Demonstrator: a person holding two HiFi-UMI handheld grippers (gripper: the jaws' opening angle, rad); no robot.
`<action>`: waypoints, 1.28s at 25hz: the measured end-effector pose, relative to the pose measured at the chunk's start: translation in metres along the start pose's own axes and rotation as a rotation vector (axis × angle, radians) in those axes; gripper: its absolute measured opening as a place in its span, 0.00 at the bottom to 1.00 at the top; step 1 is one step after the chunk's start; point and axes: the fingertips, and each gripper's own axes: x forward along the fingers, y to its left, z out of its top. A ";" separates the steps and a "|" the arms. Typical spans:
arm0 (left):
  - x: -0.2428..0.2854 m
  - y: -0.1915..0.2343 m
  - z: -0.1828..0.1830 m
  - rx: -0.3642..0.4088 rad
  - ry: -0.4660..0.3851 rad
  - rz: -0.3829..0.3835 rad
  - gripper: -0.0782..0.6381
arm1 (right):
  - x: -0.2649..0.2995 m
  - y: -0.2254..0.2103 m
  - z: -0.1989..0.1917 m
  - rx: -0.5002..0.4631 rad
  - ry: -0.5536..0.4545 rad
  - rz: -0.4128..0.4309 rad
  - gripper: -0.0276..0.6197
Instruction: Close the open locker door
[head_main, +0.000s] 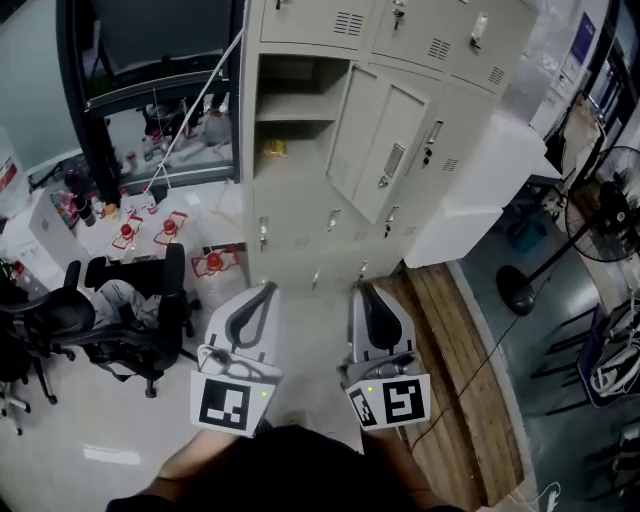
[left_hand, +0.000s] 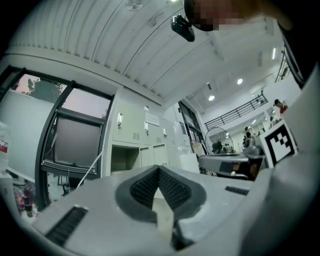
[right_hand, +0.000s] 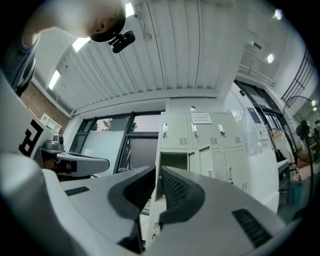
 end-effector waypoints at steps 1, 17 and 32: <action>0.007 -0.002 -0.003 0.003 0.006 0.005 0.11 | 0.004 -0.007 -0.003 0.005 0.004 0.003 0.09; 0.145 0.003 -0.031 0.019 0.038 -0.039 0.11 | 0.075 -0.102 -0.053 0.043 0.044 -0.013 0.14; 0.312 0.013 -0.045 -0.020 -0.009 -0.215 0.11 | 0.185 -0.188 -0.078 -0.011 0.038 -0.099 0.14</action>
